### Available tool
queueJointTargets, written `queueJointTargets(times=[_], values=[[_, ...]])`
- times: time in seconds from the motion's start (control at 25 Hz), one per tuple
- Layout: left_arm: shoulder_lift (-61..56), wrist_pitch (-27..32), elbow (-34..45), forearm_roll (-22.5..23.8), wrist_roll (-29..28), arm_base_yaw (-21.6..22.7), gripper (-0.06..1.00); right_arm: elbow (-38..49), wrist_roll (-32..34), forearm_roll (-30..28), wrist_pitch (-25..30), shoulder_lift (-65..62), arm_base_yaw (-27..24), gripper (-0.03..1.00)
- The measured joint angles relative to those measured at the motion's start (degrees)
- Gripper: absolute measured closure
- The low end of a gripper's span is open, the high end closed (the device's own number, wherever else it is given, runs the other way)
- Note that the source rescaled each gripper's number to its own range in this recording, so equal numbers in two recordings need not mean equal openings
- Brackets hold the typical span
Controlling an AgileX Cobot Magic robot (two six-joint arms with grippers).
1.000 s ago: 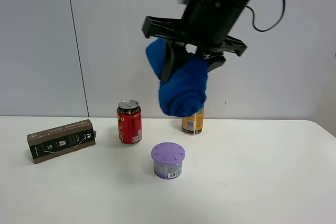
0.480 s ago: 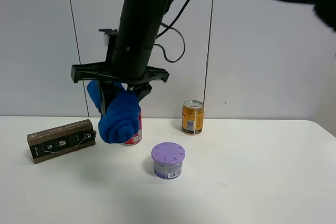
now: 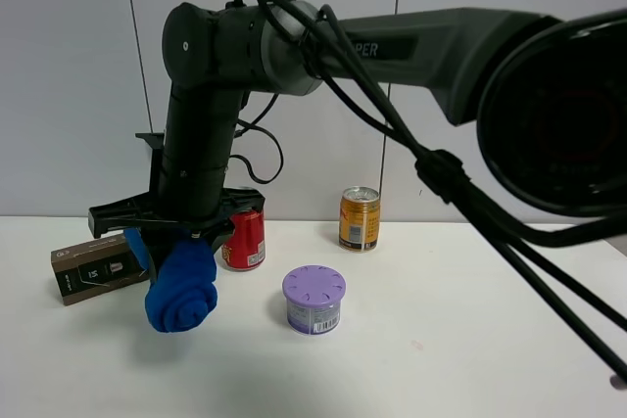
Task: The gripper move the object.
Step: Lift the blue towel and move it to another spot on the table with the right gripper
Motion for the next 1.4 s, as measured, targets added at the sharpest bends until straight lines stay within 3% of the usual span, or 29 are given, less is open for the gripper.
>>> queueJointTargets(times=[0.32,0.8,1.24,1.28,1.4], values=[[0.00,0.00,0.00,0.00,0.00,0.00,-0.06,-0.55,3.45,-3.47,-2.90,2.11,0.00,0.97],[0.00,0.00,0.00,0.00,0.00,0.00,-0.06,-0.55,4.94,-2.34,-8.29,6.86,-0.05,0.97],[0.00,0.00,0.00,0.00,0.00,0.00,-0.06,-0.55,6.40,-3.22,-9.65,7.91,-0.05,0.96],[0.00,0.00,0.00,0.00,0.00,0.00,-0.06,-0.55,6.40,-3.22,-9.86,7.91,-0.05,0.89],[0.00,0.00,0.00,0.00,0.00,0.00,-0.06,-0.55,6.22,-3.22,-11.29,7.91,-0.05,0.36]])
